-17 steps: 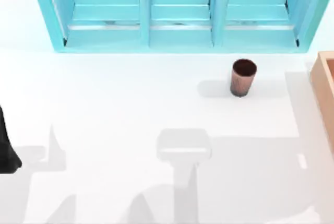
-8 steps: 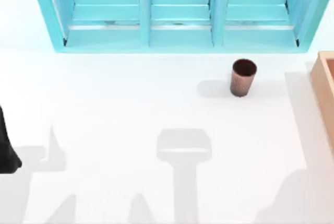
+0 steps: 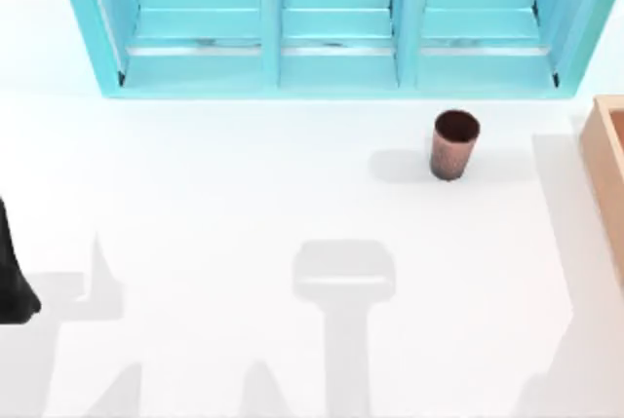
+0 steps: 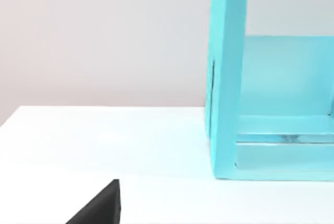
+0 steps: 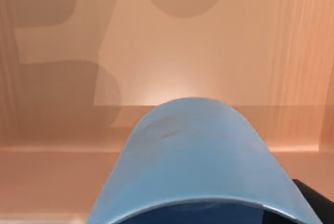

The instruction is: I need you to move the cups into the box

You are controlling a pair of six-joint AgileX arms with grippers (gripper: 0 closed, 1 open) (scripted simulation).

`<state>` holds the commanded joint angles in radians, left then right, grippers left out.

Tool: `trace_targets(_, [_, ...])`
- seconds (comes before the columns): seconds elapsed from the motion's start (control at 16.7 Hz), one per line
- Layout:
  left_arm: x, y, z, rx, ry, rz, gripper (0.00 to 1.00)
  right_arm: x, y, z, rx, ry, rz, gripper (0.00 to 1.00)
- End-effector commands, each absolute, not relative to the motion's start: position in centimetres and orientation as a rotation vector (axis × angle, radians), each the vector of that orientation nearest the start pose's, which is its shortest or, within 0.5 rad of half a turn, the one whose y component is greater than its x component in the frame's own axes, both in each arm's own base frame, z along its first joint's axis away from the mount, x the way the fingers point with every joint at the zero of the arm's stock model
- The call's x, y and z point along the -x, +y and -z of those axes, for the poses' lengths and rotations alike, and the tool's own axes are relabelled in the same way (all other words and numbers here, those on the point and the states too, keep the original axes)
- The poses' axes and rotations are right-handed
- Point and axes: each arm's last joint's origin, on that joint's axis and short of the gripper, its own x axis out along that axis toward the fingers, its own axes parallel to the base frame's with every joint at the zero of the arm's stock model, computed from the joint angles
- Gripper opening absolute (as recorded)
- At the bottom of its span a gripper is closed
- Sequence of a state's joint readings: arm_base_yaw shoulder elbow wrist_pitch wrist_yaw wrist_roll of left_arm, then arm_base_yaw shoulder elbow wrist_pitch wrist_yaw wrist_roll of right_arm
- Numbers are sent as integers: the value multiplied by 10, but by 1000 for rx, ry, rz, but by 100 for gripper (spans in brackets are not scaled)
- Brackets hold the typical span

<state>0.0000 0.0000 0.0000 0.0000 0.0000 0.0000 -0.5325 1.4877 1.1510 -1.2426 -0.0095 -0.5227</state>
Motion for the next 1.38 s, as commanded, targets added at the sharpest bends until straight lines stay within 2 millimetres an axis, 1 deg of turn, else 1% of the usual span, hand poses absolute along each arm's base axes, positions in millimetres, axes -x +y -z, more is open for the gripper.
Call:
trace_targets(0.12, [-106, -1, -160, 0, 0, 0, 100, -219, -124, -222, -19, 1575, -3, 0])
trace_targets(0.18, [-106, -1, -160, 0, 0, 0, 100, -219, -123, -217, -18, 1575, -3, 0])
trace_targets(0.42, [-106, -1, -160, 0, 0, 0, 100, -218, -123, -214, -18, 1574, -3, 0])
trace_targets(1.2, [-106, -1, -160, 0, 0, 0, 100, -218, -123, -214, -18, 1574, -3, 98])
trace_targets(1.26, [-106, -1, -160, 0, 0, 0, 100, -218, -123, -214, -18, 1574, -3, 100])
trace_targets(1.38, [-106, -1, -160, 0, 0, 0, 100, -218, -123, -214, -18, 1574, -3, 100])
